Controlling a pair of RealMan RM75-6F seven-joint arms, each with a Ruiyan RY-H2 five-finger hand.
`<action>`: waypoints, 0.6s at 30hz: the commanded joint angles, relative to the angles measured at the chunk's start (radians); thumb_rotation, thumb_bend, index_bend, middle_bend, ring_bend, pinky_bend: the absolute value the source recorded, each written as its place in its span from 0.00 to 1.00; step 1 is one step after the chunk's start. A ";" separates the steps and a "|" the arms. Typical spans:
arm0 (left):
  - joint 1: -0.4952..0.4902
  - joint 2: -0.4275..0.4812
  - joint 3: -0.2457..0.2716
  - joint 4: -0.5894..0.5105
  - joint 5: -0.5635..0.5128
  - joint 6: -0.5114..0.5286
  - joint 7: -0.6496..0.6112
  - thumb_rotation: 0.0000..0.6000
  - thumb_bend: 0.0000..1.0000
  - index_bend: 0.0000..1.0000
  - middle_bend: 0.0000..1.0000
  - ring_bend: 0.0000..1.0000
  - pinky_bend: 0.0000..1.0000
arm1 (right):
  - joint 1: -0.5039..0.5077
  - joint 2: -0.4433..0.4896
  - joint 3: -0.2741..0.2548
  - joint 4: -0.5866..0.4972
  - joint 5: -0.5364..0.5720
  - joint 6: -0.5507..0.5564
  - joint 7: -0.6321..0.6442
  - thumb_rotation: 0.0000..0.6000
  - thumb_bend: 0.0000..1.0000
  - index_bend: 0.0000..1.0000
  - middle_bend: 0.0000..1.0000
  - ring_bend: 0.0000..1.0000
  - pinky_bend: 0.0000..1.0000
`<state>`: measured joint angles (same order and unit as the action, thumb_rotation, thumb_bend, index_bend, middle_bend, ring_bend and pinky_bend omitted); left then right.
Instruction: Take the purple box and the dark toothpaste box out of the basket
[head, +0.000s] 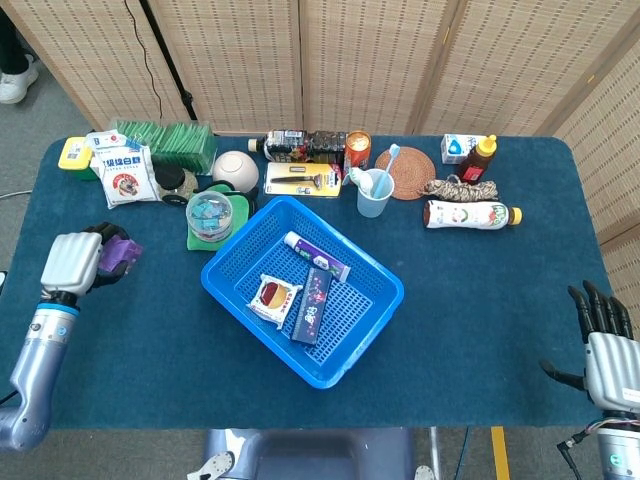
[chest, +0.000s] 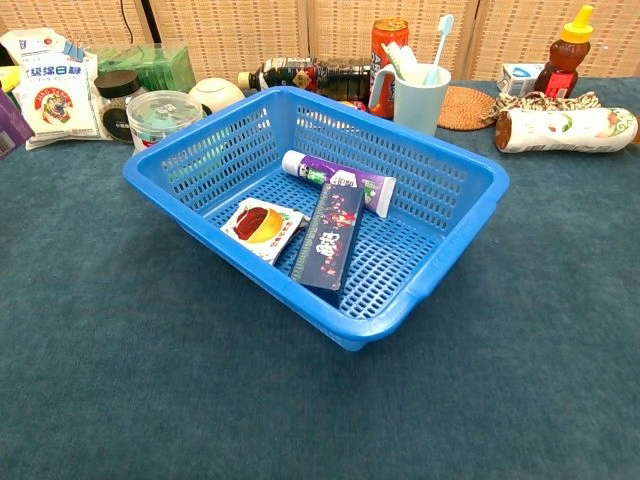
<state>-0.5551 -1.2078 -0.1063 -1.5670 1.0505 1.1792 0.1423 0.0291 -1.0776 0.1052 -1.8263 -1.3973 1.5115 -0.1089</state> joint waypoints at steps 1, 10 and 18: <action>0.011 -0.060 0.010 0.065 0.028 -0.029 -0.040 1.00 0.49 0.41 0.32 0.27 0.41 | 0.001 -0.002 -0.001 0.000 0.001 -0.001 -0.003 1.00 0.00 0.00 0.00 0.00 0.00; -0.001 -0.122 0.013 0.121 0.077 -0.109 -0.092 1.00 0.29 0.00 0.00 0.00 0.00 | 0.001 -0.003 -0.001 0.004 0.006 -0.003 -0.005 1.00 0.00 0.00 0.00 0.00 0.00; 0.042 -0.054 -0.013 0.050 0.178 -0.013 -0.186 1.00 0.25 0.00 0.00 0.00 0.00 | 0.003 -0.003 -0.001 0.009 0.007 -0.007 -0.004 1.00 0.00 0.00 0.00 0.00 0.00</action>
<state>-0.5278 -1.2866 -0.1120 -1.4920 1.2122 1.1419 -0.0271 0.0319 -1.0809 0.1045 -1.8171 -1.3904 1.5048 -0.1129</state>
